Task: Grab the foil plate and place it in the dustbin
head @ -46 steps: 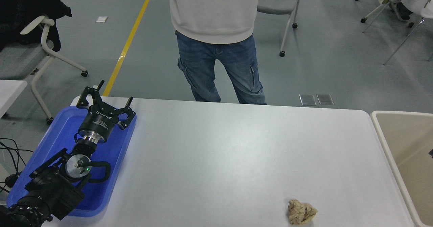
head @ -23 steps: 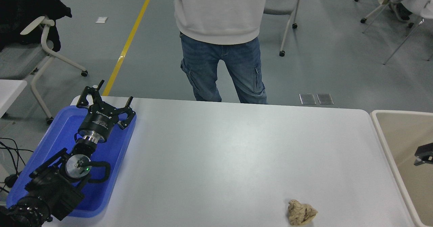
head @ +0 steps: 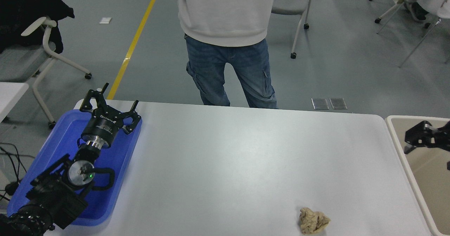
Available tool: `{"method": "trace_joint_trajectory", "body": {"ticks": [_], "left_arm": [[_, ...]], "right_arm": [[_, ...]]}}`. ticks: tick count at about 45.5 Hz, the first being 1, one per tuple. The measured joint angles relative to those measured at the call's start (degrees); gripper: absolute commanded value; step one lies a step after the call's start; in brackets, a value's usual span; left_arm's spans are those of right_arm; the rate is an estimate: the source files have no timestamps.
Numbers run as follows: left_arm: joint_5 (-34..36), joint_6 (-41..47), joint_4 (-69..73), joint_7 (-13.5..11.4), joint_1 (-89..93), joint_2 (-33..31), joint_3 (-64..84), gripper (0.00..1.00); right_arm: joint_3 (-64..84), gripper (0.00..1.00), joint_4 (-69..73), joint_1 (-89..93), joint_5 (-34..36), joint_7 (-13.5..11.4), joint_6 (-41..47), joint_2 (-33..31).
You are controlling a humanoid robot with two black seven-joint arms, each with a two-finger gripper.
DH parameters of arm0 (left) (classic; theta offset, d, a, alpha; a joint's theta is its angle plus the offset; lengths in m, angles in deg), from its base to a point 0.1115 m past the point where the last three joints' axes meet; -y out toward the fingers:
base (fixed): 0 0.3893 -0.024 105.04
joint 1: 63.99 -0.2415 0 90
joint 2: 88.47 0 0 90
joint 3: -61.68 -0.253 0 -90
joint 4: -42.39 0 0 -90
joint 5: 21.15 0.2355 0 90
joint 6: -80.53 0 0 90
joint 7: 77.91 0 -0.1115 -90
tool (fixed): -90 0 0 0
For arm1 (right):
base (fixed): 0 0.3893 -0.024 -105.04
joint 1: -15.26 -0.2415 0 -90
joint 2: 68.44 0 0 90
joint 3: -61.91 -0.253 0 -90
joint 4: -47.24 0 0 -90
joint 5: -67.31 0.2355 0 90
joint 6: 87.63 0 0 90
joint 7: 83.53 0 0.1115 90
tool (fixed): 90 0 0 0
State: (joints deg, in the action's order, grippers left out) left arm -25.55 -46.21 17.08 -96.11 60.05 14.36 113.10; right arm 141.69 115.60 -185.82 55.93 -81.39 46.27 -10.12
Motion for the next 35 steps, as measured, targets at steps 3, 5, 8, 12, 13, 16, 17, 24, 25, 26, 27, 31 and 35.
{"method": "trace_joint_trajectory", "body": {"ticks": [3, 5, 8, 12, 13, 16, 17, 24, 25, 26, 27, 31, 35], "left_arm": [[0.0, 0.0, 0.0, 0.0, 0.0, 0.0, 0.0, 1.00], [0.0, 0.0, 0.0, 0.0, 0.0, 0.0, 0.0, 1.00], [0.0, 0.0, 0.0, 0.0, 0.0, 0.0, 0.0, 1.00], [0.0, 0.0, 0.0, 0.0, 0.0, 0.0, 0.0, 1.00], [0.0, 0.0, 0.0, 0.0, 0.0, 0.0, 0.0, 1.00], [0.0, 0.0, 0.0, 0.0, 0.0, 0.0, 0.0, 1.00], [0.0, 0.0, 0.0, 0.0, 0.0, 0.0, 0.0, 1.00], [0.0, 0.0, 0.0, 0.0, 0.0, 0.0, 0.0, 1.00], [0.0, 0.0, 0.0, 0.0, 0.0, 0.0, 0.0, 1.00], [0.0, 0.0, 0.0, 0.0, 0.0, 0.0, 0.0, 1.00], [0.0, 0.0, 0.0, 0.0, 0.0, 0.0, 0.0, 1.00], [0.0, 0.0, 0.0, 0.0, 0.0, 0.0, 0.0, 1.00], [0.0, 0.0, 0.0, 0.0, 0.0, 0.0, 0.0, 1.00]], "right_arm": [[-0.1, 1.00, 0.9, -1.3, -0.1, 0.0, 0.3, 2.1], [-0.5, 1.00, 1.5, -2.1, -0.1, 0.0, 0.4, 3.5], [-1.1, 1.00, 2.0, -3.1, -0.1, 0.0, 0.6, 5.5], [-2.3, 1.00, 2.4, -4.2, -0.1, 0.0, 0.8, 8.1], [-2.6, 1.00, 2.5, -4.3, -0.1, 0.0, 0.8, 8.5], [-3.4, 1.00, 2.6, -4.8, -0.1, 0.0, 0.9, 10.0], [-3.8, 1.00, 2.7, -5.0, -0.1, 0.0, 0.9, 10.5], [-6.1, 1.00, 2.8, -6.2, 0.0, 0.0, 1.0, 12.3], [-6.4, 1.00, 2.8, -6.6, 0.0, 0.0, 1.0, 12.5], [-6.7, 1.00, 2.8, -6.8, 0.0, 0.0, 1.0, 12.7], [-6.9, 1.00, 2.8, -7.1, 0.0, 0.0, 1.0, 12.8], [-7.3, 1.00, 2.9, -8.2, -0.1, 0.0, 1.1, 13.5], [-7.6, 1.00, 3.0, -9.0, -0.4, 0.0, 1.1, 13.9]]}}
